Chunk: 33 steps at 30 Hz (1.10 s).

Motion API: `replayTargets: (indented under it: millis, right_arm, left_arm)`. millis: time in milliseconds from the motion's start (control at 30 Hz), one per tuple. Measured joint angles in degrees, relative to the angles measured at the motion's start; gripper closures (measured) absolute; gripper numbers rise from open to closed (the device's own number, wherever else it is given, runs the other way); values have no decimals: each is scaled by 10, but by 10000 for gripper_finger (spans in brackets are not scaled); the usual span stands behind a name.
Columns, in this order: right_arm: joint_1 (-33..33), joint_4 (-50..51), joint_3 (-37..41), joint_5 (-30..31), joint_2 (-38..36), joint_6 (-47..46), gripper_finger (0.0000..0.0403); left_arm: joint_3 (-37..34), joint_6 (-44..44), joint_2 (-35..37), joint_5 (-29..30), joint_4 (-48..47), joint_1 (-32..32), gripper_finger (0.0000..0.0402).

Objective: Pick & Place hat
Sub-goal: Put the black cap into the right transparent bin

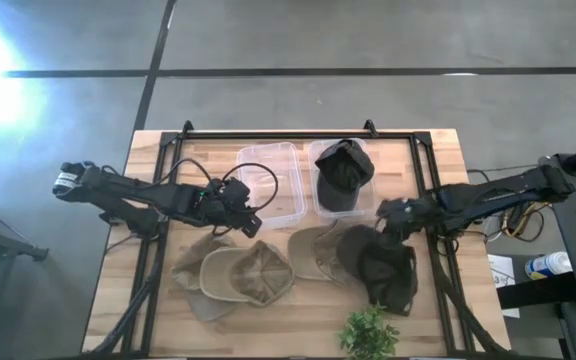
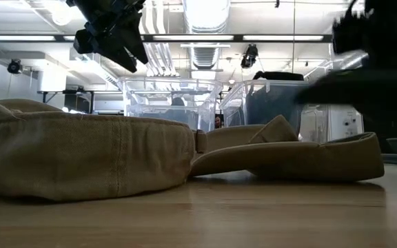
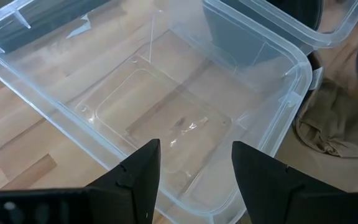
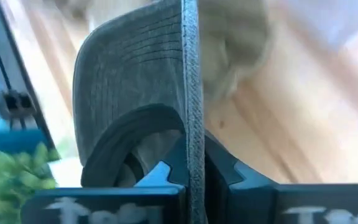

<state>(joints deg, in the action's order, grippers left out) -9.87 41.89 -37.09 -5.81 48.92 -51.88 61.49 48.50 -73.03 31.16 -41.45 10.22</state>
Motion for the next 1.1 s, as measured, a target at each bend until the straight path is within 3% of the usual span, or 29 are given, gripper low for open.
replayTargets:
  millis: [167, 333, 533, 700, 767, 900, 1100]
  right_arm:
    - [0, 28, -95, 135, -52, 1, 390]
    - [0, 18, -181, 341, -58, 43, 390]
    - [1, -23, -242, 576, 35, 91, 390]
    - [7, -33, -291, 772, 171, 54, 390]
    - [22, -16, -313, 787, 222, 31, 390]
    - [46, 69, -362, 748, 312, -47, 390]
    - [76, 332, -428, 634, 434, -245, 390]
  left_arm:
    - [0, 0, 0, 0, 7, 0, 210]
    - [0, -1, 0, -2, 10, 0, 210]
    - [0, -1, 0, -1, 13, 0, 210]
    - [0, 0, 0, -1, 12, 0, 210]
    - [0, 1, 0, -1, 12, 0, 210]
    - [0, 1, 0, -1, 12, 0, 210]
    - [0, 1, 0, -1, 12, 1, 210]
